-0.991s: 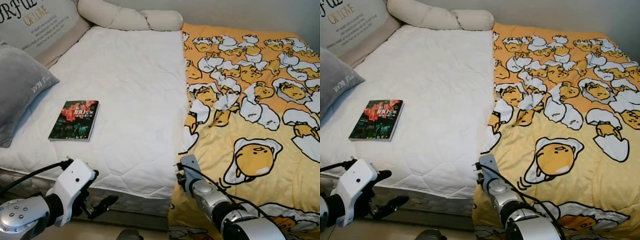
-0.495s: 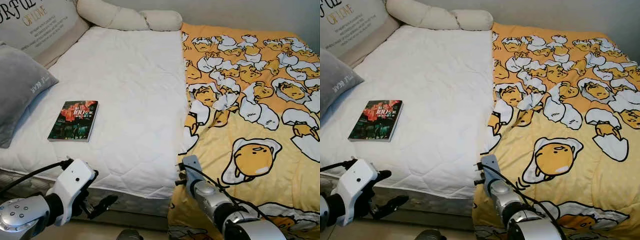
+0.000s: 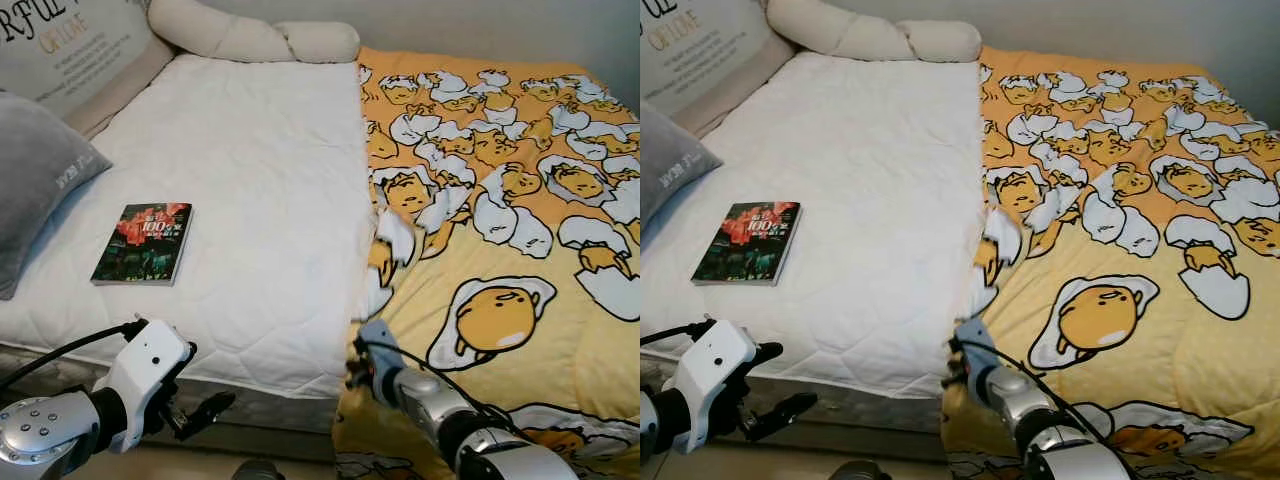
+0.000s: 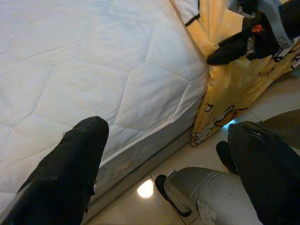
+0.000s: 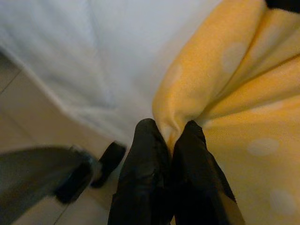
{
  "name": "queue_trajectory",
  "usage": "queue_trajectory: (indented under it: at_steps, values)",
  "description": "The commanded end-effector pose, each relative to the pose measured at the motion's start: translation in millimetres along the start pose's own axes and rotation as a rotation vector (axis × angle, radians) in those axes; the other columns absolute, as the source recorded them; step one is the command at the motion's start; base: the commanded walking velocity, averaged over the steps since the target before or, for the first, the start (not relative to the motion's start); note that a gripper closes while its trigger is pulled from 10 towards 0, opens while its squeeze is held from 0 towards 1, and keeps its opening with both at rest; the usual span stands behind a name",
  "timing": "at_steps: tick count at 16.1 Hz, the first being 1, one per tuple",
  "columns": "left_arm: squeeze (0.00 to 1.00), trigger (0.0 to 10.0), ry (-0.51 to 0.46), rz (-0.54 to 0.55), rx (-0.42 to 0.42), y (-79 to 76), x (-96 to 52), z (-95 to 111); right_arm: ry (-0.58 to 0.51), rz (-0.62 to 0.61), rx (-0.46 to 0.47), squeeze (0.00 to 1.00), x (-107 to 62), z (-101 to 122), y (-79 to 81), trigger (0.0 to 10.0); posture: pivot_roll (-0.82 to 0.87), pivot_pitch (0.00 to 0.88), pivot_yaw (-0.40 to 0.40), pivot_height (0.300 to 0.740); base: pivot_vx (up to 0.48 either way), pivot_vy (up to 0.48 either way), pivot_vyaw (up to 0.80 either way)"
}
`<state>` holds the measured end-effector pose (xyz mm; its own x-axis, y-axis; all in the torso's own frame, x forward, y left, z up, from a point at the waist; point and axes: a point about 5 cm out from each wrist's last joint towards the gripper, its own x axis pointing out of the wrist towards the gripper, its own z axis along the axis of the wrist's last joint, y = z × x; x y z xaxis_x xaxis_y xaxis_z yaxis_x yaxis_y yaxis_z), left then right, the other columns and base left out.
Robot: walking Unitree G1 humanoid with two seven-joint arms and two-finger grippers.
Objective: Clean up the room
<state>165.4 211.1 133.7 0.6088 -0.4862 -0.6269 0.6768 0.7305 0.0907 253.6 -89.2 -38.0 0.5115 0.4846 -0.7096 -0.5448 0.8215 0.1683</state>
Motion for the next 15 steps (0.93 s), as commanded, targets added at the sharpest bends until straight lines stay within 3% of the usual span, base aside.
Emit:
queue_trajectory:
  at_steps: [1, 5, 8, 9, 10, 12, 13, 15]
  values:
    - [0.08, 10.0, 0.009, -0.011, 0.007, -1.1, 0.4, -0.8, 0.05, 0.106, -0.016, 0.0, 3.8, -9.9, 17.3, 0.0, 0.43, 0.02, -0.004, 0.74, 0.0, 0.0, 0.0]
    - [0.08, 10.0, 0.01, -0.017, 0.007, -3.5, -0.3, 0.0, 0.112, 0.299, -0.113, 0.0, 3.1, -20.7, 34.0, 0.0, 0.43, 0.021, -0.005, 0.74, 0.0, 0.0, 0.0]
    - [0.08, 10.0, 0.008, -0.021, 0.01, -6.0, 1.0, 1.9, 0.109, 0.28, -0.109, 0.0, 4.8, -18.9, 36.3, 0.0, 0.43, 0.014, -0.009, 0.74, 0.0, 0.0, 0.0]
    - [0.08, 10.0, 0.007, -0.021, 0.009, -6.7, 2.2, 2.1, 0.132, 0.249, -0.124, 0.0, 4.3, -21.7, 33.3, 10.0, 0.43, 0.011, -0.01, 0.74, 0.0, 0.0, 0.0]
    - [0.07, 10.0, 0.005, -0.023, 0.007, -7.5, 4.3, 1.7, 0.143, 0.204, -0.123, 1.0, 3.3, -23.3, 27.8, 10.0, 0.42, 0.0, -0.015, 0.74, 0.0, 0.0, 0.0]
    - [0.07, 10.0, -0.014, -0.009, -0.006, -7.8, 9.0, 1.0, 0.051, 0.117, -0.104, 1.0, 2.5, -11.3, 17.1, 10.0, 0.4, 0.0, -0.025, 0.74, 0.0, 0.0, 0.0]
    - [0.07, 10.0, -0.036, 0.024, -0.045, -5.6, 13.0, -1.3, -0.057, 0.12, -0.014, 1.0, 0.7, 3.1, 11.6, 10.0, 0.38, 0.0, -0.032, 0.74, 0.0, 0.0, 0.0]
    - [0.08, 10.0, -0.061, 0.068, -0.103, -3.2, 17.8, -5.7, -0.137, 0.139, 0.01, 1.0, -4.1, 12.7, 4.4, 10.0, 0.35, 0.0, -0.047, 0.74, 0.0, 0.0, 0.0]
